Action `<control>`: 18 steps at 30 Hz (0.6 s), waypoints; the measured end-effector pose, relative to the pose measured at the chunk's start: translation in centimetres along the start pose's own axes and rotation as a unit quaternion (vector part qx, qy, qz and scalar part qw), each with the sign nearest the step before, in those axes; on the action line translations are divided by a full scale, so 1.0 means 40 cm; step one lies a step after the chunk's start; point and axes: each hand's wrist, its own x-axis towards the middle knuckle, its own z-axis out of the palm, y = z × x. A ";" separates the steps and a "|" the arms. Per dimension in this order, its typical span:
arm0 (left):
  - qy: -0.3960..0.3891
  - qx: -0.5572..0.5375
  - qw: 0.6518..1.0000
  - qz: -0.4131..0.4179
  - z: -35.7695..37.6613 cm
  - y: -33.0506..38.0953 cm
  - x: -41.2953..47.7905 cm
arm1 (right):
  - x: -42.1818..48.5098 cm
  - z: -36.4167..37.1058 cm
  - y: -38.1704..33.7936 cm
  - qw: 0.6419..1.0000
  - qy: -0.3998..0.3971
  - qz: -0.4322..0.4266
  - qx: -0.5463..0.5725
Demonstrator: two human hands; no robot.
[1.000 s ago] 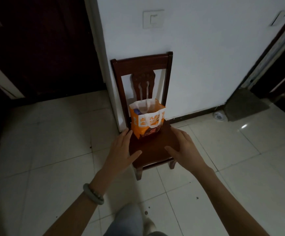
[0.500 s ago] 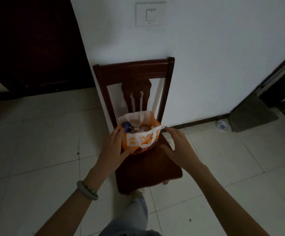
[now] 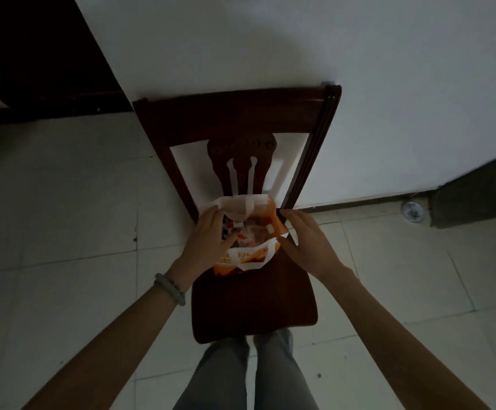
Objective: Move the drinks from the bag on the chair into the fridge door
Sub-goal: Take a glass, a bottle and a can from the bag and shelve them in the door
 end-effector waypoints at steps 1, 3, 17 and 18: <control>-0.004 0.002 1.000 -0.015 0.023 0.001 0.024 | 0.025 0.013 0.020 1.000 -0.010 -0.007 -0.003; -0.008 0.011 0.999 -0.033 0.075 -0.003 0.066 | 0.067 0.039 0.060 0.999 -0.026 -0.020 0.002; 0.043 0.022 0.961 -0.274 0.323 -0.147 0.189 | 0.302 0.294 0.239 0.959 -0.258 -0.085 -0.074; 0.015 0.051 0.953 -0.297 0.340 -0.150 0.193 | 0.315 0.312 0.244 0.955 -0.268 -0.087 -0.091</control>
